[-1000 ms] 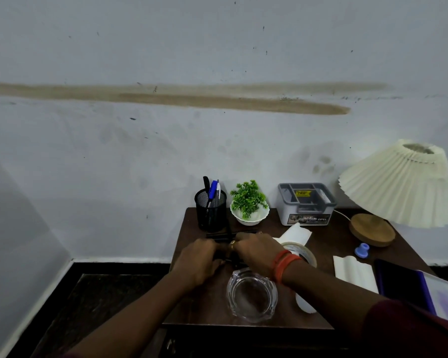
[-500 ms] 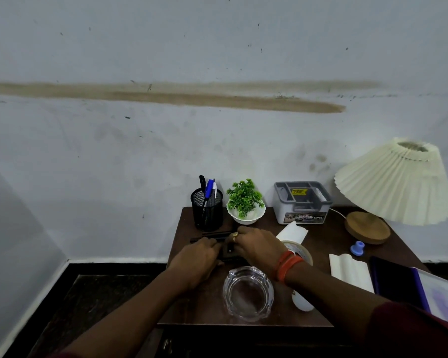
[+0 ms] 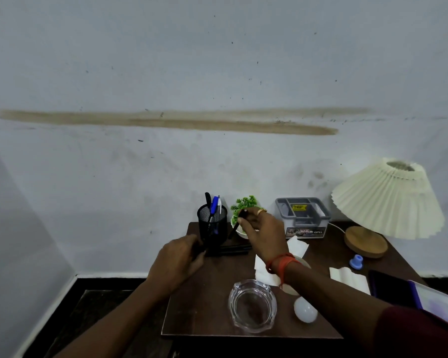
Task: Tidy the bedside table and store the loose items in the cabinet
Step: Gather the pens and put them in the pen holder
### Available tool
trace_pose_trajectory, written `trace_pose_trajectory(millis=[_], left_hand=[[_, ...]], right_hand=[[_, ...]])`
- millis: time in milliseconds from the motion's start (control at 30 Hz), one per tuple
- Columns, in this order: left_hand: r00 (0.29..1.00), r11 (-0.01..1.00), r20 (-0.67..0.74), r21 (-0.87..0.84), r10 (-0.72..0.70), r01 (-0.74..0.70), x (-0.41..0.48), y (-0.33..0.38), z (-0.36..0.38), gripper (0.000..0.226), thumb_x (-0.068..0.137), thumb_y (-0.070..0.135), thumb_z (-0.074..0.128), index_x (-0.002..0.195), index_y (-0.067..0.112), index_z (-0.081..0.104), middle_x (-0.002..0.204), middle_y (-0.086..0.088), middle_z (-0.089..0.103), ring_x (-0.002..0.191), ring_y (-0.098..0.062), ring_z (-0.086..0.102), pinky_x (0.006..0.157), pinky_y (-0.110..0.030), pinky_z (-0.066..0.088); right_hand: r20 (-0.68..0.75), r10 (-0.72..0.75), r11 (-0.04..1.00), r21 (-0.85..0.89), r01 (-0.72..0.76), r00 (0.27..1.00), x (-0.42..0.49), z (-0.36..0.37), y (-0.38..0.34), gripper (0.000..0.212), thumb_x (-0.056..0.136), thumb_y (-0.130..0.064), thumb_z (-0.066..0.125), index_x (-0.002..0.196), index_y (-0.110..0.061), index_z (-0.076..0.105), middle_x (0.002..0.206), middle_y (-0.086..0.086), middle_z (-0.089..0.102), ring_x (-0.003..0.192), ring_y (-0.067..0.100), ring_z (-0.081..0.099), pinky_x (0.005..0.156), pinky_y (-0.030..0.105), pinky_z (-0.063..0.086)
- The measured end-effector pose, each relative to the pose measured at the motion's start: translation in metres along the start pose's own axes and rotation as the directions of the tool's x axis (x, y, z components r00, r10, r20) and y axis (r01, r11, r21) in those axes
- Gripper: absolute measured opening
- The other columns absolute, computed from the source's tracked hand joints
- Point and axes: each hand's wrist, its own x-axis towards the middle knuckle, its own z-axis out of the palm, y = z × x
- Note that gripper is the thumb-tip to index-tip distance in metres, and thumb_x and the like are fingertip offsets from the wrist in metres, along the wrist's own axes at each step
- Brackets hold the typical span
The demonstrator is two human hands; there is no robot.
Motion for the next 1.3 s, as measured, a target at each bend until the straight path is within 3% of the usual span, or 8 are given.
trace_pose_trajectory(millis=[100, 200, 500, 700, 867, 1000, 1167, 1300], left_hand=[[0.983, 0.969, -0.128, -0.223, -0.134, 0.104, 0.01, 0.003, -0.012, 0.018, 0.081, 0.033, 0.073, 0.093, 0.021, 0.07, 0.084, 0.009, 0.075, 0.075, -0.002, 0.07, 0.069, -0.024, 0.058], [0.954, 0.937, -0.216, -0.325, -0.207, 0.129, 0.026, 0.008, -0.022, 0.014, 0.08, 0.03, 0.075, 0.089, 0.021, 0.07, 0.081, 0.011, 0.074, 0.073, 0.003, 0.069, 0.068, -0.018, 0.058], [0.921, 0.916, -0.232, -0.33, -0.311, 0.226, 0.072, 0.011, -0.009, 0.015, 0.078, 0.028, 0.076, 0.088, 0.018, 0.071, 0.088, 0.004, 0.076, 0.071, -0.007, 0.072, 0.063, -0.005, 0.042], [0.931, 0.924, -0.201, -0.299, -0.304, 0.237, 0.077, 0.001, 0.015, 0.019, 0.079, 0.029, 0.075, 0.093, 0.017, 0.073, 0.094, 0.001, 0.076, 0.075, -0.013, 0.072, 0.067, -0.025, 0.056], [0.933, 0.928, -0.191, -0.279, -0.305, 0.246, 0.078, -0.004, 0.026, 0.028, 0.08, 0.031, 0.075, 0.101, 0.014, 0.075, 0.098, -0.001, 0.076, 0.09, -0.014, 0.071, 0.076, -0.015, 0.046], [0.931, 0.923, -0.192, -0.297, -0.309, 0.245, 0.077, -0.001, 0.025, 0.025, 0.078, 0.031, 0.077, 0.1, 0.017, 0.076, 0.095, 0.003, 0.077, 0.083, -0.008, 0.071, 0.066, 0.002, 0.035], [0.922, 0.913, -0.23, -0.343, -0.311, 0.222, 0.07, 0.005, 0.021, 0.02, 0.078, 0.031, 0.077, 0.095, 0.02, 0.075, 0.088, 0.008, 0.076, 0.066, -0.002, 0.068, 0.064, -0.004, 0.041], [0.921, 0.923, -0.303, -0.365, -0.244, 0.125, 0.054, 0.014, 0.028, 0.01, 0.077, 0.029, 0.078, 0.083, 0.022, 0.073, 0.072, 0.01, 0.072, 0.06, 0.001, 0.066, 0.061, -0.015, 0.052]], right_hand=[[-0.07, -0.011, 0.999, 0.046, 0.014, 0.997, 0.008, 0.0, -0.013, 0.023, 0.084, -0.032, 0.068, 0.103, -0.019, 0.069, 0.09, 0.0, 0.075, 0.085, 0.01, 0.071, 0.083, 0.036, 0.059], [-0.105, -0.046, 0.993, 0.099, 0.057, 0.993, 0.015, 0.001, -0.027, 0.018, 0.085, -0.029, 0.067, 0.102, -0.021, 0.069, 0.089, -0.001, 0.075, 0.082, 0.007, 0.071, 0.081, 0.034, 0.059], [-0.096, -0.087, 0.993, 0.071, 0.094, 0.992, 0.03, 0.016, -0.029, 0.022, 0.086, -0.035, 0.064, 0.104, -0.023, 0.068, 0.091, 0.0, 0.076, 0.086, 0.014, 0.072, 0.085, 0.037, 0.058], [-0.053, -0.116, 0.993, -0.007, 0.116, 0.992, 0.035, 0.028, -0.011, 0.022, 0.086, -0.029, 0.065, 0.106, -0.019, 0.069, 0.093, 0.001, 0.076, 0.087, 0.015, 0.072, 0.083, 0.037, 0.057], [0.007, -0.1, 0.995, -0.005, 0.1, 0.995, 0.035, 0.033, -0.003, 0.03, 0.086, -0.025, 0.066, 0.116, -0.021, 0.066, 0.1, 0.001, 0.075, 0.092, 0.012, 0.071, 0.089, 0.034, 0.056], [0.031, -0.057, 0.997, 0.047, 0.055, 0.998, 0.035, 0.028, 0.0, 0.035, 0.086, -0.023, 0.067, 0.121, -0.019, 0.064, 0.105, 0.005, 0.074, 0.095, 0.012, 0.071, 0.093, 0.031, 0.055], [0.011, -0.019, 0.998, 0.063, 0.018, 1.0, 0.032, 0.015, 0.005, 0.031, 0.086, -0.024, 0.068, 0.117, -0.018, 0.065, 0.1, 0.002, 0.074, 0.088, 0.009, 0.071, 0.089, 0.03, 0.056], [-0.03, 0.0, 1.0, 0.001, 0.0, 1.0, 0.023, 0.002, 0.016, 0.018, 0.086, -0.026, 0.067, 0.102, -0.019, 0.069, 0.088, -0.001, 0.075, 0.078, 0.006, 0.07, 0.081, 0.031, 0.059]])
